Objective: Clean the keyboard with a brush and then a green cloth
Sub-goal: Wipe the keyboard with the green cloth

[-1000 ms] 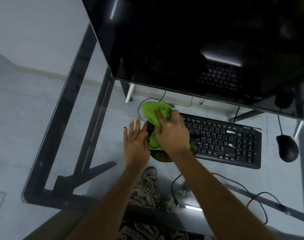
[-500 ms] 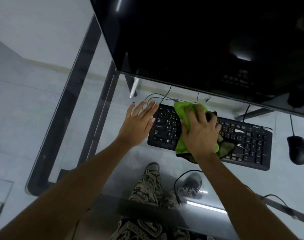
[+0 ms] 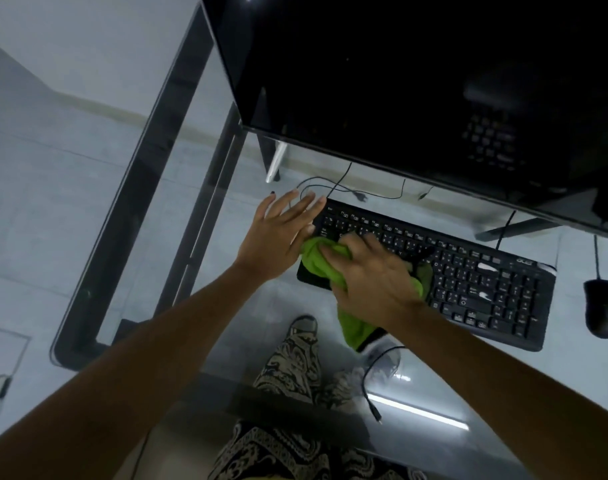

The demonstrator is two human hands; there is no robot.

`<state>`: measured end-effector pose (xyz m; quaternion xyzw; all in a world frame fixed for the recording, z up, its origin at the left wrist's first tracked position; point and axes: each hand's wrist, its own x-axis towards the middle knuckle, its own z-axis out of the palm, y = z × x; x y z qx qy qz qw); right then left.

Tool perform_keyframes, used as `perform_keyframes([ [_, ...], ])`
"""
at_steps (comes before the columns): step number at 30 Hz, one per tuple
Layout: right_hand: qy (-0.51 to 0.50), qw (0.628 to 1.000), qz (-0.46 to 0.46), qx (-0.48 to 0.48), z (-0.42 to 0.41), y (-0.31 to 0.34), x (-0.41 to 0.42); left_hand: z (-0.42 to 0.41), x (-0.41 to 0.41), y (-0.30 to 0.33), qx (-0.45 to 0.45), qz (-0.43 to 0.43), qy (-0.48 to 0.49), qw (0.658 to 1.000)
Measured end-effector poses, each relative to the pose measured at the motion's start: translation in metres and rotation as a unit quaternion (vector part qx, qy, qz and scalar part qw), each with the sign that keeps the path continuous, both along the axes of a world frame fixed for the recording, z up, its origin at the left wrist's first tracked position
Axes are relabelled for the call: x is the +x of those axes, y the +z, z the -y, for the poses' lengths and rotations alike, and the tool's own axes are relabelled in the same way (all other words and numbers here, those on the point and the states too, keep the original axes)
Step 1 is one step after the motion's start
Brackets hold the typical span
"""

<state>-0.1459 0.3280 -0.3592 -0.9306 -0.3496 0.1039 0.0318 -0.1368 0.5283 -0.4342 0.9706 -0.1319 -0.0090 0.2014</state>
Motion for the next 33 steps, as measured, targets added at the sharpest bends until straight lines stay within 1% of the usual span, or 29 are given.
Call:
perform_keyframes([
  [2, -0.041, 0.999, -0.011, -0.005, -0.016, 0.002, -0.004, -0.002, 0.001, 0.0, 0.002, -0.001, -0.002, 1.0],
  [6, 0.011, 0.999, -0.031, 0.009, -0.004, 0.006, -0.013, 0.0, 0.002, 0.002, 0.019, -0.014, -0.001, 1.0],
  [10, -0.007, 1.0, -0.01, 0.007, -0.008, 0.005, 0.0, 0.001, 0.003, 0.002, 0.027, -0.015, -0.012, 0.999],
  [12, 0.033, 0.999, -0.001, 0.007, -0.006, 0.001, -0.007, 0.003, 0.003, 0.001, 0.018, -0.016, -0.013, 1.0],
  [14, 0.096, 0.995, 0.001, 0.003, 0.019, -0.003, -0.011, 0.003, 0.003, 0.001, 0.011, -0.013, -0.012, 1.0],
  [16, 0.132, 0.991, -0.004, -0.007, 0.055, -0.002, -0.004, 0.0, 0.002, 0.0, 0.017, -0.014, -0.008, 1.0],
  [18, 0.128, 0.992, 0.002, -0.014, 0.083, 0.001, 0.007, 0.0, 0.002, 0.001, 0.034, -0.018, -0.005, 0.999],
  [20, 0.123, 0.992, 0.012, -0.017, 0.091, 0.002, 0.013, 0.002, 0.003, 0.003, 0.045, -0.024, -0.007, 0.999],
  [23, 0.125, 0.991, 0.04, 0.019, 0.058, -0.007, 0.011, 0.005, 0.004, 0.003, 0.048, -0.027, -0.01, 0.998],
  [26, 0.103, 0.992, 0.032, 0.059, 0.013, -0.014, 0.004, 0.003, 0.002, 0.005, 0.043, -0.031, -0.017, 0.998],
  [28, 0.105, 0.992, 0.025, 0.067, 0.011, -0.014, 0.004, 0.003, 0.002, 0.006, 0.038, -0.036, -0.019, 0.998],
  [31, 0.149, 0.987, 0.035, 0.052, 0.055, -0.012, 0.01, 0.002, 0.004, 0.008, 0.041, -0.045, -0.023, 0.998],
  [33, 0.155, 0.986, 0.041, 0.038, 0.095, -0.008, 0.017, 0.0, 0.004, 0.007, 0.053, -0.051, -0.025, 0.997],
])
